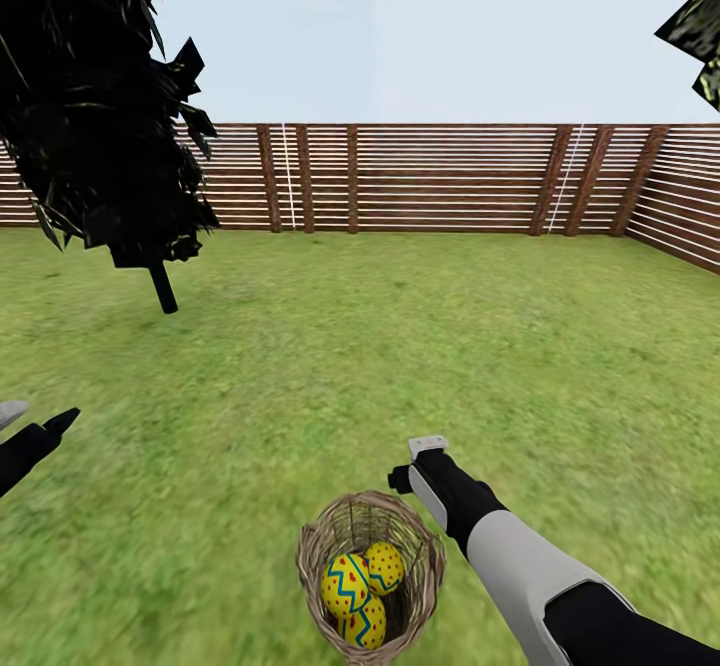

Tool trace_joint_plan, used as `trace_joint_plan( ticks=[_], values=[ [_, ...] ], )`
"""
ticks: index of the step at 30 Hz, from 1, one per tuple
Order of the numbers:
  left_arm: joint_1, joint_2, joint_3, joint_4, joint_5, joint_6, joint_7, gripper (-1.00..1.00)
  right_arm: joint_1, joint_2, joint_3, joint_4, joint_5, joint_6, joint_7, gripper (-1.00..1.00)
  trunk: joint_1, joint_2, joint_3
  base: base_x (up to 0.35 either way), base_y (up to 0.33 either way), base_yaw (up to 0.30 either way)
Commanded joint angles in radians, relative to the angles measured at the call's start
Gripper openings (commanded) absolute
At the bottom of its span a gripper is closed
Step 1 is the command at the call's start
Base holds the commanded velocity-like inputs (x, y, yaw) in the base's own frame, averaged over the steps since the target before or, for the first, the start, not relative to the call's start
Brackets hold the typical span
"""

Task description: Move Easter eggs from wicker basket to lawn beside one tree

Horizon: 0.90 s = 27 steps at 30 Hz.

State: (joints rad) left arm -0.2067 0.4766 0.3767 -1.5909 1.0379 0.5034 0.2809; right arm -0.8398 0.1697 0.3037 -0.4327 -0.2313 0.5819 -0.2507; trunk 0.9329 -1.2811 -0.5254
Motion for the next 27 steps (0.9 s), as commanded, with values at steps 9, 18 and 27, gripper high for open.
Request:
trace_joint_plan(
  ticks=[9, 18, 27],
  values=[
    [-0.002, 0.000, 0.000, -0.001, 0.010, 0.003, 0.006, 1.00, -0.001, 0.000, 0.008, -0.003, -0.011, 0.004, -0.008, 1.00, 0.035, -0.064, -0.029, 0.000, 0.000, 0.000],
    [-0.002, 0.001, -0.001, 0.000, 0.008, 0.002, 0.010, 1.00, -0.001, -0.004, 0.005, 0.001, -0.013, 0.005, -0.008, 1.00, 0.069, -0.127, -0.058, 0.000, 0.000, 0.000],
    [-0.003, 0.001, -0.001, 0.000, 0.008, 0.001, 0.009, 1.00, -0.001, -0.010, -0.005, 0.027, -0.019, 0.012, -0.007, 1.00, 0.104, -0.190, -0.086, 0.000, 0.000, 0.000]
  ],
)
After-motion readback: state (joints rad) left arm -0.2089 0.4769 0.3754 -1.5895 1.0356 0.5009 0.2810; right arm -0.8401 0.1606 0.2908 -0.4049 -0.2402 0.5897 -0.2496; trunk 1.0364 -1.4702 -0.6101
